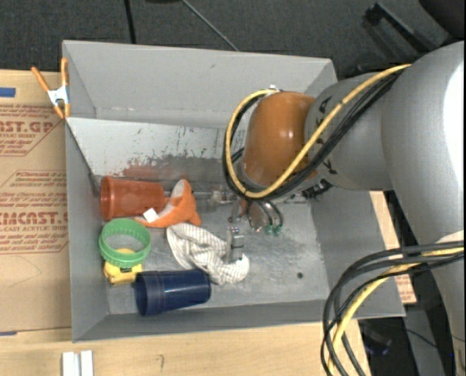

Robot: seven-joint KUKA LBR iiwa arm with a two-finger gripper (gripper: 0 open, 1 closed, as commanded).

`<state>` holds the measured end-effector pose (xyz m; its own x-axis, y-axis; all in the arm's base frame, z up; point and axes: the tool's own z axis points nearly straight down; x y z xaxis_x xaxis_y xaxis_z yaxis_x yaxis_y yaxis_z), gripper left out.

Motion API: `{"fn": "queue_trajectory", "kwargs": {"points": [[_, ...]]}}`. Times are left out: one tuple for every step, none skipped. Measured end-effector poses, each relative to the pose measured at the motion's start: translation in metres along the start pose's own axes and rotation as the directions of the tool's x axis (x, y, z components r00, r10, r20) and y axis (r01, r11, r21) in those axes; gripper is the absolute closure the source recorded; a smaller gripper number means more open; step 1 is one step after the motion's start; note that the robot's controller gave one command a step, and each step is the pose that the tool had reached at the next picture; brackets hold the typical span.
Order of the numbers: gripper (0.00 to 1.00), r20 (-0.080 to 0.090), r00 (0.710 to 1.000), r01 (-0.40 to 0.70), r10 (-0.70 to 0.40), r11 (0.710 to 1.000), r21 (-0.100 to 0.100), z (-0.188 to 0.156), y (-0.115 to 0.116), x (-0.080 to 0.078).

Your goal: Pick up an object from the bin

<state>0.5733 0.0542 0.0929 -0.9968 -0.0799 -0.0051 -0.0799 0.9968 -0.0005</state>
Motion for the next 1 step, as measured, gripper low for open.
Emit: {"fn": "queue_trajectory", "kwargs": {"points": [[0.0, -0.005, 0.999, -0.049, 0.049, 0.999, -0.002, 0.0213, 0.0269, 0.0103]]}}
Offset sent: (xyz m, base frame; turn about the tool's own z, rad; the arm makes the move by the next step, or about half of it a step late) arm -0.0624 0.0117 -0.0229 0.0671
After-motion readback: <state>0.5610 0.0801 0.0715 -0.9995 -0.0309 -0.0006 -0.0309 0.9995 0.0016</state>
